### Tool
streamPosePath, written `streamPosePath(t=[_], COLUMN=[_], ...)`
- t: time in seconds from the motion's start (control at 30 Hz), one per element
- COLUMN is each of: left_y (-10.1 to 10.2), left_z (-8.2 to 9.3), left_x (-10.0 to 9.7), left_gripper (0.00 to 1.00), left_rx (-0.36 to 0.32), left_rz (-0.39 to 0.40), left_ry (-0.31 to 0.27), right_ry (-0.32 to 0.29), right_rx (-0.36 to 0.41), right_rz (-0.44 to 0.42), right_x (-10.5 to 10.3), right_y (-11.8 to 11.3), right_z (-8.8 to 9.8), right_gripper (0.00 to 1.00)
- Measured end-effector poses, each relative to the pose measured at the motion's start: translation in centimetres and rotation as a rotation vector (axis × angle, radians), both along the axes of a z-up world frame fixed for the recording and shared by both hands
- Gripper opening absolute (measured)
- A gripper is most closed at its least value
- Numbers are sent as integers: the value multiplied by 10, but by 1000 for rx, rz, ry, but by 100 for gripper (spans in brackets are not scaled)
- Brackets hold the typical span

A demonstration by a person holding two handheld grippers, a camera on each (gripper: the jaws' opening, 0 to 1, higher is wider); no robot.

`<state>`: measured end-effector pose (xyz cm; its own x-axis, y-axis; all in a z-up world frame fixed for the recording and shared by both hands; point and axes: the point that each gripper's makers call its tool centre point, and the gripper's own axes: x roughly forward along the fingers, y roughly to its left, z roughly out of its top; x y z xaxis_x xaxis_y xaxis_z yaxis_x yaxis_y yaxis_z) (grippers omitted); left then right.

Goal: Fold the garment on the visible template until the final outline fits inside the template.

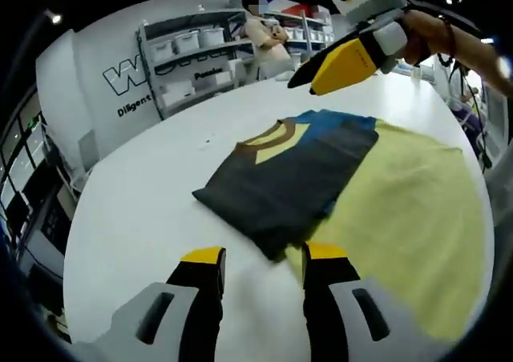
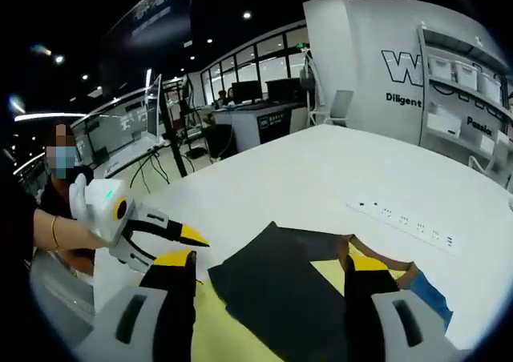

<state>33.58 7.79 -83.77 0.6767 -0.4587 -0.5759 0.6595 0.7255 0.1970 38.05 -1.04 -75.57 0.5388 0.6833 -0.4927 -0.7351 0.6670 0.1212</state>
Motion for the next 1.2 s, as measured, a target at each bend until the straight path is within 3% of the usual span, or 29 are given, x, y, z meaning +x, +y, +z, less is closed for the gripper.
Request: streamPosePath(t=[0.1,0.33,0.5,0.57,0.6,0.9,1.03,1.2], left_y=[-3,-13,-12,-12,-12,-12,-13,-13], left_z=[-4,-10,-15,-19,-17,-18,-18,-18], left_x=[2,4,6,5,8,6,5,4], left_gripper=[24,14,11,11,11,11,10,6], left_rx=[6,2,-14,-47,-61,-50,-21,5], left_rz=[-5,-12,6,32,33,29,21,24], left_ry=[-10,-19,-13,31,26,33,13,-2], right_ry=[6,1,11,12,10,-4,-12,-7], right_rx=[8,6,42,45,46,-10,-15,-30], right_rz=[11,47,43,42,39,16,-16,-40], right_x=[8,27,39,42,45,61,68,71], right_y=[13,46,64,69,74,87,86,84], right_z=[-7,-28,-43,-50,-56,-89,-95,-103], right_gripper=[72,70,66,64,63,51,41,14])
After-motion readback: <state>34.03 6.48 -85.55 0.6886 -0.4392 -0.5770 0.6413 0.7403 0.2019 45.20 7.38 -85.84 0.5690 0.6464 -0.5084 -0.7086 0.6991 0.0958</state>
